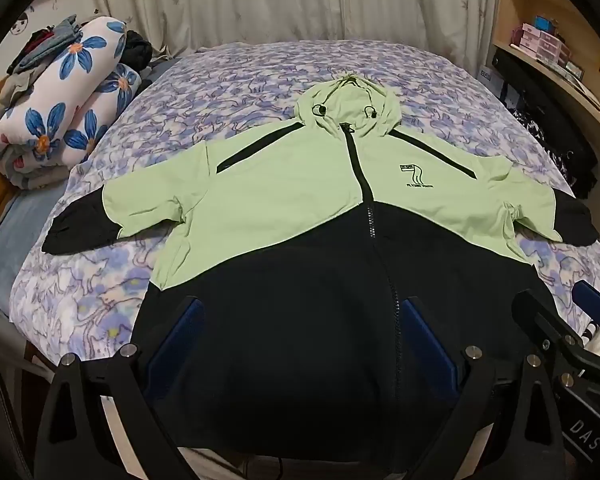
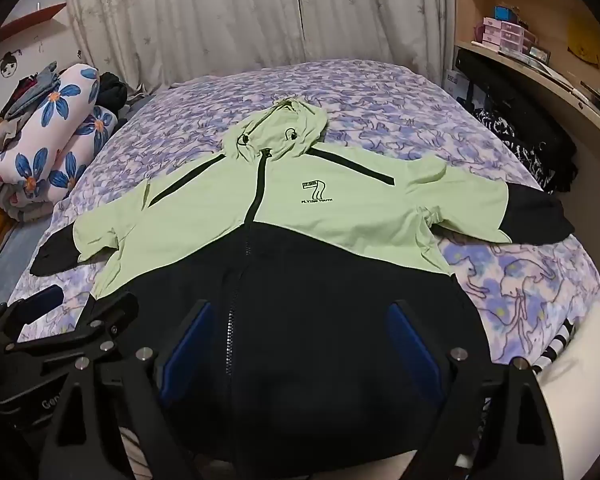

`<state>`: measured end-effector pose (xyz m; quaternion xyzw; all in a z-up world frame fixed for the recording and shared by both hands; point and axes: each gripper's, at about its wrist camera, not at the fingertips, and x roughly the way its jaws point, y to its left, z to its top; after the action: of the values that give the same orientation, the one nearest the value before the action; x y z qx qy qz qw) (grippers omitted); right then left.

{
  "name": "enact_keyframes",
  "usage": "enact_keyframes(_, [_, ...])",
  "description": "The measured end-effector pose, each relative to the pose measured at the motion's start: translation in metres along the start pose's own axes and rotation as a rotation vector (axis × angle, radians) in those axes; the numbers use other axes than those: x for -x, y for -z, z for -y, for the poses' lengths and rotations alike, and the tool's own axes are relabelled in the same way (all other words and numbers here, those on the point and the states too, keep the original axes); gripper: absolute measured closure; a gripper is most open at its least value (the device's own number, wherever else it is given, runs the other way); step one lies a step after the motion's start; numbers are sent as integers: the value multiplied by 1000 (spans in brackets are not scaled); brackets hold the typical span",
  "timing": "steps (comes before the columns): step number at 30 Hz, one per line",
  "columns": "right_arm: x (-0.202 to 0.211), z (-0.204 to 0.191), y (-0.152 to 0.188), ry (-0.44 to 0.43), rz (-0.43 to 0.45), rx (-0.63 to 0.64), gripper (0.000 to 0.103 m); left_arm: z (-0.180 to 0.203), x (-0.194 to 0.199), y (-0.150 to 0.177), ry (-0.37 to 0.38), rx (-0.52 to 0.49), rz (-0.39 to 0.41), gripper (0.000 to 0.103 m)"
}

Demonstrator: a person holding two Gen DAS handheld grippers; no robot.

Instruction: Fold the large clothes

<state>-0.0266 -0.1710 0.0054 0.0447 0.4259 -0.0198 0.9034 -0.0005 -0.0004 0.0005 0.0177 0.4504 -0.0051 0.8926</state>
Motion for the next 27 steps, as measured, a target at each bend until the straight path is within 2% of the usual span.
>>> enact_keyframes(4, [0,-2,-1,8,4,4,14,-1,-1,1,30,20,-22,8])
enact_keyframes(11, [-5,6,3,11,13,8,14,4,-7,4,55,17,-47,19])
enact_keyframes(27, [-8,-1,10,17,5,-2,14,0,-12,10,43,49,-83,19])
